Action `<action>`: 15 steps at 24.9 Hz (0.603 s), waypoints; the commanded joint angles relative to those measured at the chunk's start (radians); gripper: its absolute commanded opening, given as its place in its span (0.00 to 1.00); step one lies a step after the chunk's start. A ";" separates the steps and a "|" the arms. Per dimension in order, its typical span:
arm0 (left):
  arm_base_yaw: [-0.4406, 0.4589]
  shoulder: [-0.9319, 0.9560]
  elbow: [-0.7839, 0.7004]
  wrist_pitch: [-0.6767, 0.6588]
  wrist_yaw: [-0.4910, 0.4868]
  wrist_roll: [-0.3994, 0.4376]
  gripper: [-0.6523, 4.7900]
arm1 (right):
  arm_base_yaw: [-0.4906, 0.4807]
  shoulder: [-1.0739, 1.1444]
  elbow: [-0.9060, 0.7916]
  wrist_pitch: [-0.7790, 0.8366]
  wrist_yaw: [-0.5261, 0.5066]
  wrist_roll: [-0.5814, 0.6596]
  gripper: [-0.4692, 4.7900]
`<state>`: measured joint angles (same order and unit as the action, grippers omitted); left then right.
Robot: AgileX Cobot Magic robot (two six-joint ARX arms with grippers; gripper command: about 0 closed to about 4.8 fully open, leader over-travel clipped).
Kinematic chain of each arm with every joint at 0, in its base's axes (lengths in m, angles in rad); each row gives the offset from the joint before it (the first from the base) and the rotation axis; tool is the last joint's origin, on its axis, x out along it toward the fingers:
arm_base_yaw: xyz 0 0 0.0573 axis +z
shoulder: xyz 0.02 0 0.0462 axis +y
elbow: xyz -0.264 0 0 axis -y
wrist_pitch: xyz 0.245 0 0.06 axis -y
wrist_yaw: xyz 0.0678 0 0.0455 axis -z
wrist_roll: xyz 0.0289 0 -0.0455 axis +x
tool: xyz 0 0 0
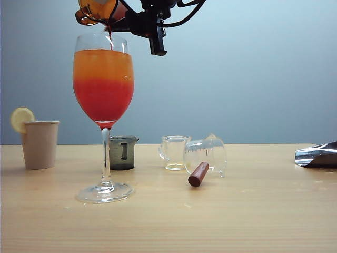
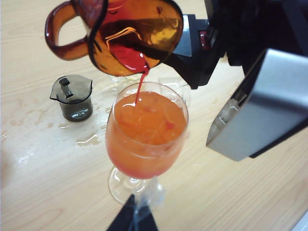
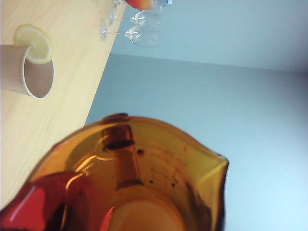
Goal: Pick up the fourth measuring cup from the left, pour the grenadine inside into the goblet, and finally put the measuring cup back in its original place.
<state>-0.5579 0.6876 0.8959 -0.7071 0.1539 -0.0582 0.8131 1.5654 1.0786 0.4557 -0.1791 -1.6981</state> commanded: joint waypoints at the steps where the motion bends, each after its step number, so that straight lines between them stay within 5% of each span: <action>1: 0.000 -0.003 0.002 0.013 0.004 -0.002 0.11 | 0.003 -0.008 0.009 0.028 -0.002 -0.030 0.37; 15: 0.000 -0.003 0.002 0.013 0.004 -0.002 0.11 | 0.003 -0.008 0.009 0.028 -0.002 -0.090 0.37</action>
<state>-0.5579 0.6876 0.8959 -0.7067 0.1539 -0.0582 0.8131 1.5650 1.0786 0.4561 -0.1791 -1.7821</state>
